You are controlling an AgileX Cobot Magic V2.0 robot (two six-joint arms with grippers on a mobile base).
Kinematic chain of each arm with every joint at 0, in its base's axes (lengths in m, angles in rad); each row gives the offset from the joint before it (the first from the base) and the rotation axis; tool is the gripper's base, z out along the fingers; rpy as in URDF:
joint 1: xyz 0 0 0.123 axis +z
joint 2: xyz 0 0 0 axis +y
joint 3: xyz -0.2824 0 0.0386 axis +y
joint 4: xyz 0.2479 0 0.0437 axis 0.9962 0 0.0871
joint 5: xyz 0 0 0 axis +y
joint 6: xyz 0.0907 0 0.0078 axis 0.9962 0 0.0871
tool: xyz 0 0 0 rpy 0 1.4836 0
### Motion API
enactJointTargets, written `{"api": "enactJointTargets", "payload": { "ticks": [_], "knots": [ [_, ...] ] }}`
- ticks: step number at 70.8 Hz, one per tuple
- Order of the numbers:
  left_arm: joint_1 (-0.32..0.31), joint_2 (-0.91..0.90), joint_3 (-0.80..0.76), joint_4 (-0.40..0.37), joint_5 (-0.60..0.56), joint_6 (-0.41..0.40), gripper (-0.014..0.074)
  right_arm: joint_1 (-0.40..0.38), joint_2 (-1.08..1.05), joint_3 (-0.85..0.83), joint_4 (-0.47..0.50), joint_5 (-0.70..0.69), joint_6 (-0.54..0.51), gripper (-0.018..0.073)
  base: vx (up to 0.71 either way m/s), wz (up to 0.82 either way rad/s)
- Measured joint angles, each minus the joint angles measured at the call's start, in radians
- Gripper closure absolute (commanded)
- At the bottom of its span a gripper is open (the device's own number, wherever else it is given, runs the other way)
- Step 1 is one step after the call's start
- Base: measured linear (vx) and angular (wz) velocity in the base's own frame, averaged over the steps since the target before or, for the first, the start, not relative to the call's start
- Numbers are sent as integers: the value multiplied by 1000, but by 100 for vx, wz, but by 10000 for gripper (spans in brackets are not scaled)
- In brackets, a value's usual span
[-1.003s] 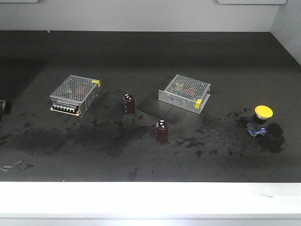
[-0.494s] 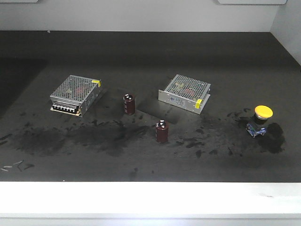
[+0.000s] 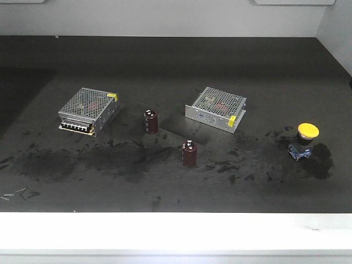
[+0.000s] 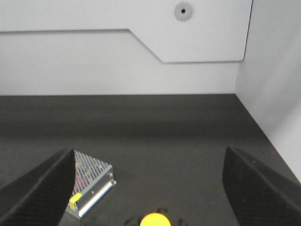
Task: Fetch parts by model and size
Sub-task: 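Lower the right gripper onto the yellow-capped button and grasp it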
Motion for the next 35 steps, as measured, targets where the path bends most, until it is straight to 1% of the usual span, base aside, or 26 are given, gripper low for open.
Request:
{"api": "enactJointTargets", "payload": {
  "ticks": [10,21,35],
  "knots": [
    [0,0,0,0,1,0,601,0,85,-96,0,166,0,-35,0,0],
    [0,0,0,-1,-4,3,601,0,237,-271,0,417,-11,-35,0,0],
    [0,0,0,-1,-4,3,601,0,445,-513,0,714,-76,-35,0,0]
  ]
}}
